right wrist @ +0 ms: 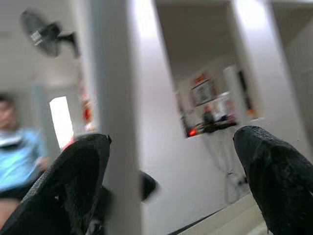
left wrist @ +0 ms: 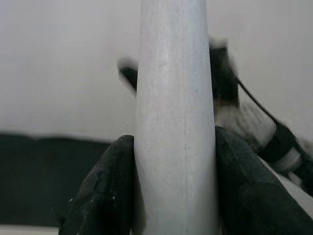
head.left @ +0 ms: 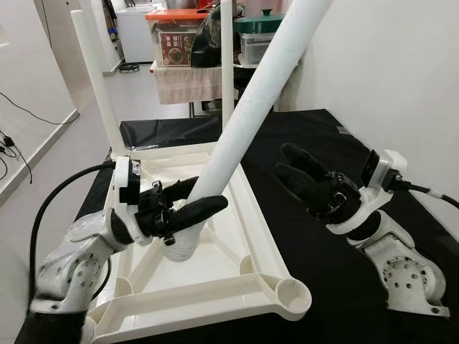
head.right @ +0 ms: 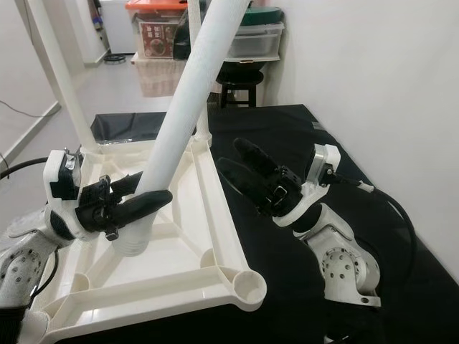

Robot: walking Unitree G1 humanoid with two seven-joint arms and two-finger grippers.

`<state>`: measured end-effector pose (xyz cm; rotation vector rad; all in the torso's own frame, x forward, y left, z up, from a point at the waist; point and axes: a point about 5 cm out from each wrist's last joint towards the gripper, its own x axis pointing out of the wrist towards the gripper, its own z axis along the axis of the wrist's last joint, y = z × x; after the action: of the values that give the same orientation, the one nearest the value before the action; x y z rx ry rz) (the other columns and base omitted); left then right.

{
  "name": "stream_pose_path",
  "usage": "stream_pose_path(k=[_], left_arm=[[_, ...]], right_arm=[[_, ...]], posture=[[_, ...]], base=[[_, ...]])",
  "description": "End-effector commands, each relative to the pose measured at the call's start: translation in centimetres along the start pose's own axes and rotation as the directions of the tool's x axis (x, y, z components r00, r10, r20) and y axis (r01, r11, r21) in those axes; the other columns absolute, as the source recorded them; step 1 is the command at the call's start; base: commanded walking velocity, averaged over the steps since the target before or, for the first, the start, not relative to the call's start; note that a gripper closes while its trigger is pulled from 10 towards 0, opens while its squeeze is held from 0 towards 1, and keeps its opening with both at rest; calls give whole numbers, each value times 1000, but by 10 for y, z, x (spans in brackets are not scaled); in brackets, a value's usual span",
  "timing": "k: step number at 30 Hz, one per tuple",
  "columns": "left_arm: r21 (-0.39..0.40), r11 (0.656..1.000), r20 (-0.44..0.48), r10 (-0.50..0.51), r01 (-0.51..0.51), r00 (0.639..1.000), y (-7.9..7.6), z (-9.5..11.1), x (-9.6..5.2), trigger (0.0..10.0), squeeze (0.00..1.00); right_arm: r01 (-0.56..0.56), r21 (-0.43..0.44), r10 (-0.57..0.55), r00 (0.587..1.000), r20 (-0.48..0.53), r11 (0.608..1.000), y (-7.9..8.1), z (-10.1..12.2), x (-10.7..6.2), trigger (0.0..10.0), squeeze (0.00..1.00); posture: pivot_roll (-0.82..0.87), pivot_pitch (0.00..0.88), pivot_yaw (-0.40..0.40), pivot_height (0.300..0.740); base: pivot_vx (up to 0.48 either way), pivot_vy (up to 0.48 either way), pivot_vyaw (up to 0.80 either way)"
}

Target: Building children table

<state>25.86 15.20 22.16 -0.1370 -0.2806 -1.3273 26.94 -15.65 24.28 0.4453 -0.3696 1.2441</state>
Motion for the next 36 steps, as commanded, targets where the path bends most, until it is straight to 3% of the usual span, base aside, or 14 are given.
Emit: stream_pose_path(k=[1, 5, 8, 15, 28, 29, 31, 32, 33, 34, 36], left_arm=[[-38, 998, 7, -49, 49, 999, -4, -3, 2, 10000, 0], [-50, 997, 16, -55, 56, 998, -5, -3, 3, 10000, 0], [-72, 993, -3, -95, 94, 995, -7, -7, 5, 10000, 0], [-94, 986, -15, -140, 138, 990, -11, -11, 9, 10000, 0], [-120, 978, -34, -173, 168, 984, -18, -19, 13, 10000, 0], [-122, 978, -38, -175, 169, 984, -19, -20, 14, 10000, 0], [-122, 978, -38, -175, 169, 984, -19, -20, 14, 10000, 0], [-122, 978, -40, -175, 169, 984, -19, -21, 14, 10000, 0], [-122, 978, -40, -175, 169, 984, -19, -21, 14, 10000, 0], [-121, 978, -40, -175, 169, 984, -19, -21, 15, 10000, 0], [-119, 979, -41, -172, 166, 984, -19, -22, 15, 10000, 0]], right_arm=[[-107, 6, 107, 994, -31, 994, 12, 1, 9, 10000, 0], [-141, 4, 141, 989, -47, 990, 16, 3, 11, 10000, 0], [-203, -21, 199, 972, -123, 979, 22, 3, 20, 10000, 0], [-193, -26, 180, 950, -256, 981, 19, -23, 36, 10000, 0], [-204, -3, 199, 958, -205, 979, 22, -27, 50, 10000, 0], [-203, 1, 200, 962, -188, 979, 22, -26, 51, 5255, 0], [-203, 1, 200, 962, -188, 979, 22, -26, 51, 5255, 0], [-197, 2, 195, 965, -174, 980, 21, -25, 52, 2353, 0], [-197, 2, 195, 965, -174, 980, 21, -25, 52, 2353, 0], [-195, 7, 194, 968, -159, 981, 21, -24, 52, 0, 0], [-194, 10, 193, 970, -149, 981, 20, -24, 51, 0, 0]], posture=[[7, 0, 0, 740], [7, 0, 0, 740], [3, 0, 5, 740], [8, 0, 5, 740], [10, 0, 5, 740], [10, 0, 5, 740], [10, 0, 5, 740], [7, 0, 6, 740], [7, 0, 6, 740], [7, 0, 5, 740], [7, 0, 5, 740]], base=[[0, 0, 0], [0, 0, 0], [0, 0, 0], [0, 0, 0], [0, 0, 0], [0, 0, 0], [0, 0, 0], [0, 0, 0], [0, 0, 0], [0, 0, 0], [0, 0, 0]])
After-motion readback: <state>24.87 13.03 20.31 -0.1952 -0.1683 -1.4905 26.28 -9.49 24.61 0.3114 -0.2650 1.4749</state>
